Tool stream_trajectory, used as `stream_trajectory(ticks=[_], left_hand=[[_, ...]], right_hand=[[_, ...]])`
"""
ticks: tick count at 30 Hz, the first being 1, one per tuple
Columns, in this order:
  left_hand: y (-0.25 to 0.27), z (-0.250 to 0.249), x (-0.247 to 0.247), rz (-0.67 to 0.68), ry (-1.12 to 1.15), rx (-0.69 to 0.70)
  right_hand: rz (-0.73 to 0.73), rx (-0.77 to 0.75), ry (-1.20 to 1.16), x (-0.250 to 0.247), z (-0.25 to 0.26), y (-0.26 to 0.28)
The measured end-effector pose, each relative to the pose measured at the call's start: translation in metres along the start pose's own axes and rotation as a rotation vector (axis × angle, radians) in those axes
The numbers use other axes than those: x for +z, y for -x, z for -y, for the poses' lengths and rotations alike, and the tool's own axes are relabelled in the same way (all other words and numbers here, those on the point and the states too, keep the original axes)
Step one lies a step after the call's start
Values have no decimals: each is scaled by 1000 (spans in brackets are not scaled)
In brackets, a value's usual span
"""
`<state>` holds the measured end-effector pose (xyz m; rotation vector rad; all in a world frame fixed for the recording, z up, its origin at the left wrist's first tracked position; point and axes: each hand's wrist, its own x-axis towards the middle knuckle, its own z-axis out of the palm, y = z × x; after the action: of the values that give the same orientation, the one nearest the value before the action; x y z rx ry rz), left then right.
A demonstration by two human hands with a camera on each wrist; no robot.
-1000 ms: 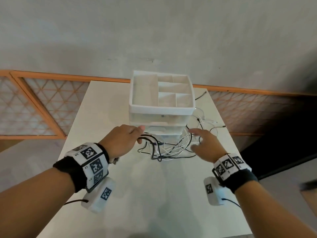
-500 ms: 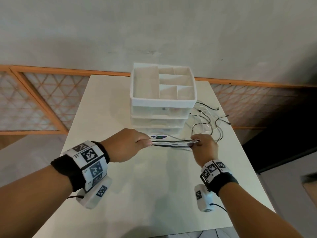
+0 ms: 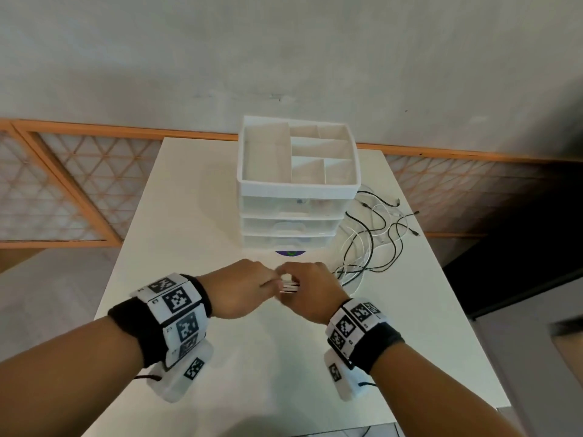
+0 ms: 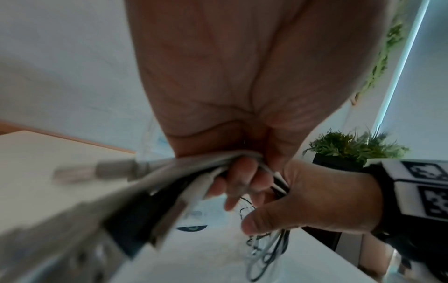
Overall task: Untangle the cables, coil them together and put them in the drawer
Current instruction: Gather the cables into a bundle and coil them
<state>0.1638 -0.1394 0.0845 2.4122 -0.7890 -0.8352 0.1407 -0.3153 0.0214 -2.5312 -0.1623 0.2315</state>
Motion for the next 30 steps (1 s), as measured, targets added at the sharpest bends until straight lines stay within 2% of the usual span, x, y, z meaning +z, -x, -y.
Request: stream_trajectory(ticks=[2,5,7,9,11,13,15,18,21,26,28,30], left_hand=[[-3,8,3,21,-79,-77],[-10,15,11,-19,-174,-187],[-12,19,15,-62,-185,-208],[-11,19,19,-106,-118,-142],[-8,13,19,-179,63,-53],[-3,11,17,-240,254,-22],[3,16,13,-239,384,-14],[10,17,12,-220,384,45],[4,6,14,-281,319,97],[-7,1,12,-228,132,108],[-8,3,4,-259,227,104],[-5,8,-3,-275,470,51]], right_hand=[[24,85,170,-4,-15,-1],[38,148,391,-7,-28,-1],[110,122,402,-3,-22,3],[156,-6,307,6,-3,8],[86,-82,77,15,15,10],[-19,-36,-140,12,19,5],[-73,26,-320,-1,12,3],[-132,39,-554,-18,7,8],[-143,-21,-505,-28,10,13],[-44,-217,-137,-46,28,15],[-27,-179,-192,-51,33,13],[-44,-123,-399,-57,31,14]])
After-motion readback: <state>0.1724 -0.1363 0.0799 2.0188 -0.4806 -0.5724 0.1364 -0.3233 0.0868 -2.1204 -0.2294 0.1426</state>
